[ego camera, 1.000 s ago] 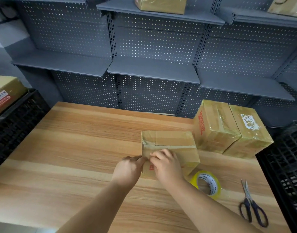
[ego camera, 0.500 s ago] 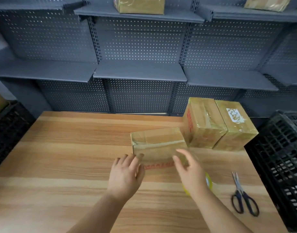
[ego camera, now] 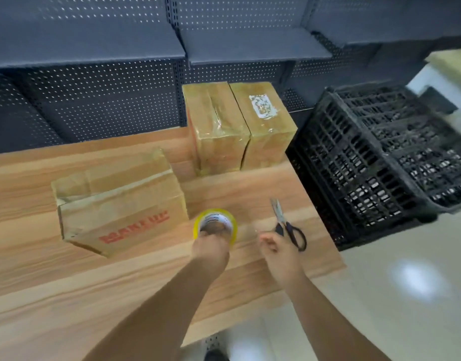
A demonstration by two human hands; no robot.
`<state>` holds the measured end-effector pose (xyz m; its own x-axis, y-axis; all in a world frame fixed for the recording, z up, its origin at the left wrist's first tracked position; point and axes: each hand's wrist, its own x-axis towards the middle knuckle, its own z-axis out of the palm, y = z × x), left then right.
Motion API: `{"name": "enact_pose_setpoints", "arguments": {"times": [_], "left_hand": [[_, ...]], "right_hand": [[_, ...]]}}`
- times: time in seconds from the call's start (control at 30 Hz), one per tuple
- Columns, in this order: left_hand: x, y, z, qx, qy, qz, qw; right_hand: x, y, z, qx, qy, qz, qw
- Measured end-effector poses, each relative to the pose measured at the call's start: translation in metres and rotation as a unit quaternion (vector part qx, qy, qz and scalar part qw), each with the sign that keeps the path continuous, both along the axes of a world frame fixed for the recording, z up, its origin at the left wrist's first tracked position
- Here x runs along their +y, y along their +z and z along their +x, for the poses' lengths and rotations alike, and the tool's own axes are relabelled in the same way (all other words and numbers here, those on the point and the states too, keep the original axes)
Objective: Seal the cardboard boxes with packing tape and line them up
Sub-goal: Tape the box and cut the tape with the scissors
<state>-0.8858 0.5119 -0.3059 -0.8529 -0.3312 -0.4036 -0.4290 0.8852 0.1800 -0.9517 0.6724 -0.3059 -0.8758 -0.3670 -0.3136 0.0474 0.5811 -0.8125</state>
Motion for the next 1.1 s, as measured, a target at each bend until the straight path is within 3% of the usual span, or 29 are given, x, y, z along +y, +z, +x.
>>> {"name": "enact_pose_setpoints", "arguments": {"times": [0.17, 0.3, 0.53, 0.7, 0.83, 1.0, 1.1], "left_hand": [[-0.016, 0.023, 0.022, 0.110, 0.094, 0.199, 0.969], [-0.024, 0.055, 0.049, 0.126, 0.160, 0.282, 0.937], [-0.048, 0.096, 0.103, 0.138, 0.199, 0.302, 0.922], [-0.057, 0.123, 0.140, 0.157, 0.191, 0.312, 0.917], [-0.060, 0.135, 0.178, 0.185, 0.205, 0.360, 0.891], [-0.057, 0.140, 0.230, 0.264, 0.255, 0.256, 0.895], [-0.066, 0.132, 0.252, 0.268, 0.349, 0.276, 0.854]], "right_hand": [[-0.017, 0.026, -0.010, -0.101, 0.125, -0.021, 0.987], [-0.049, 0.056, -0.004, -0.102, 0.166, -0.020, 0.981], [-0.081, 0.097, 0.030, -0.004, 0.185, -0.093, 0.978], [-0.100, 0.122, 0.055, 0.017, 0.225, -0.072, 0.972], [-0.117, 0.141, 0.086, 0.078, 0.231, -0.049, 0.969], [-0.137, 0.155, 0.138, 0.219, 0.296, 0.012, 0.930], [-0.144, 0.157, 0.167, 0.273, 0.344, -0.032, 0.898]]}}
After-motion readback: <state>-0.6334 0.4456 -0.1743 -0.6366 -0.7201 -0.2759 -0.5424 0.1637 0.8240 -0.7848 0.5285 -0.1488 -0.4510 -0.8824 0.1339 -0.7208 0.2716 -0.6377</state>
